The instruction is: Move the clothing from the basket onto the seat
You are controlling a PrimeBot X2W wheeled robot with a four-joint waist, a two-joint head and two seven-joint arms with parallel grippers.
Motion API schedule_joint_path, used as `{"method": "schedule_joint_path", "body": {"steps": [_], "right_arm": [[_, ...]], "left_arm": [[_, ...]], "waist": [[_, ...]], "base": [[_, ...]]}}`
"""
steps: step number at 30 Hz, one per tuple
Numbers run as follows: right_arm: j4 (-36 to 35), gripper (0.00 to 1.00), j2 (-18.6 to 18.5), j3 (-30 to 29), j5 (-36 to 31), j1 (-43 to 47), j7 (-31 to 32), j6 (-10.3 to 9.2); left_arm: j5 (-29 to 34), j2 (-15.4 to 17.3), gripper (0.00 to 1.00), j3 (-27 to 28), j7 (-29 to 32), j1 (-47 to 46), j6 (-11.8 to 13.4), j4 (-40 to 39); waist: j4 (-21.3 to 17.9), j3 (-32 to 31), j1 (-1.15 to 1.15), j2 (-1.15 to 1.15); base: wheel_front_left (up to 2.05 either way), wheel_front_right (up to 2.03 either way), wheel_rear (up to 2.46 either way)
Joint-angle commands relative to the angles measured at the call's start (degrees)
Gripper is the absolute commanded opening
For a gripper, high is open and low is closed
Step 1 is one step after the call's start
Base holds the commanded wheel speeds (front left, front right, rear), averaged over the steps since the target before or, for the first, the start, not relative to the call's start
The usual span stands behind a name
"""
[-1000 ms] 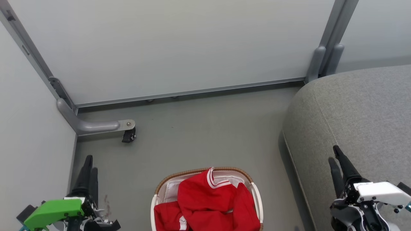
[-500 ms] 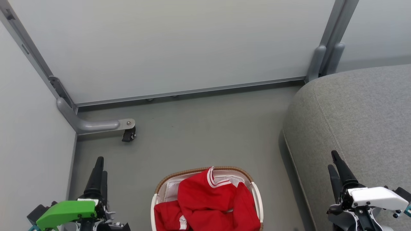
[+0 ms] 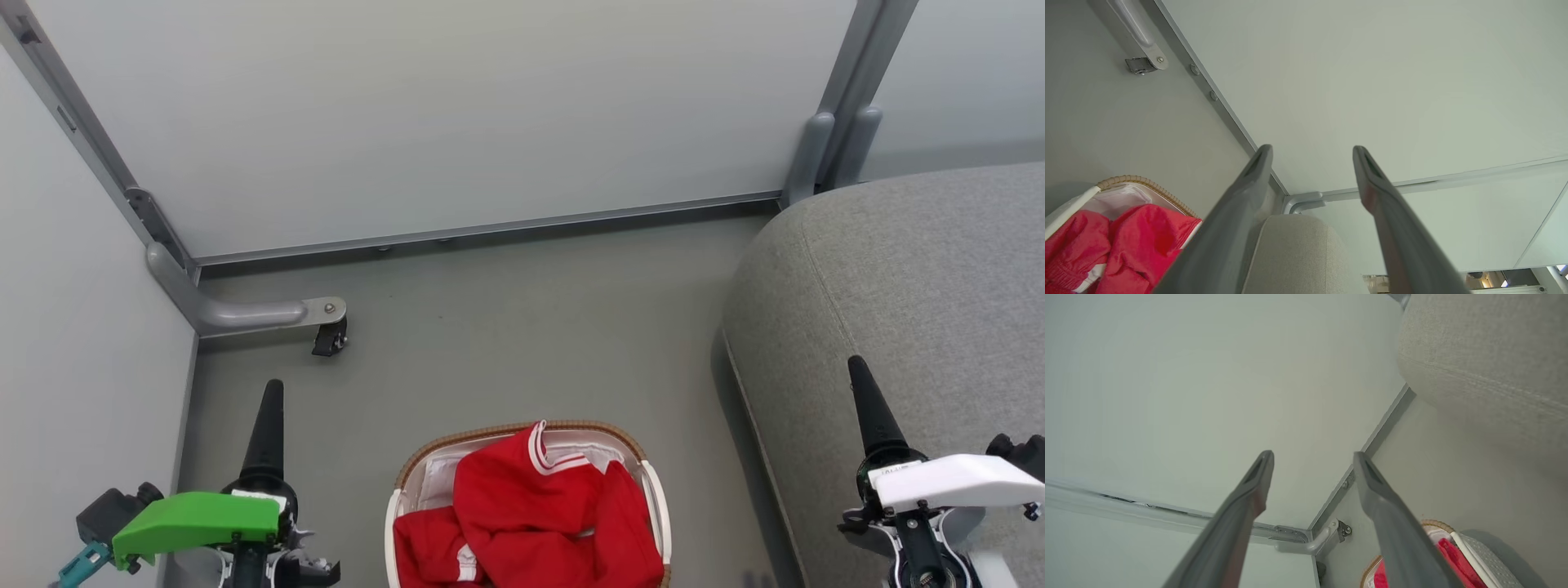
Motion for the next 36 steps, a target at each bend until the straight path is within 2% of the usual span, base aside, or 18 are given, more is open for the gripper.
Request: {"method": "schedule_joint_path", "body": {"steps": [1, 10, 20, 36], "right_arm": [[-1.63, 1.00, -0.52, 0.01, -3.52, -0.22, -0.67, 0.01], [-3.21, 1.00, -0.60, 0.76, -15.60, 0.03, -2.60, 0.01], [-3.54, 1.00, -0.68, 1.70, -26.32, 0.79, -4.49, 0.01], [-3.59, 1.00, -0.81, 2.89, -39.40, 1.66, -7.21, 0.01]], "left_arm": [[2.92, 0.33, 1.00, -0.35, -0.68, -2.17, 0.23, -1.32], [15.75, 0.40, 1.00, -2.10, -2.57, -2.13, 2.10, -3.21], [24.49, 0.48, 1.00, -3.72, -4.45, -0.54, 2.80, -2.95], [37.49, 0.57, 1.00, -5.32, -7.19, 0.18, 3.51, -0.31]], "waist": [[0.03, 0.05, 0.00, 0.00], [0.10, 0.47, 0.00, 0.00], [0.22, 0.31, 0.00, 0.00], [0.52, 0.45, 0.00, 0.00]], "base": [[0.00, 0.00, 0.00], [0.00, 0.00, 0.00], [0.00, 0.00, 0.00], [0.00, 0.00, 0.00]]}}
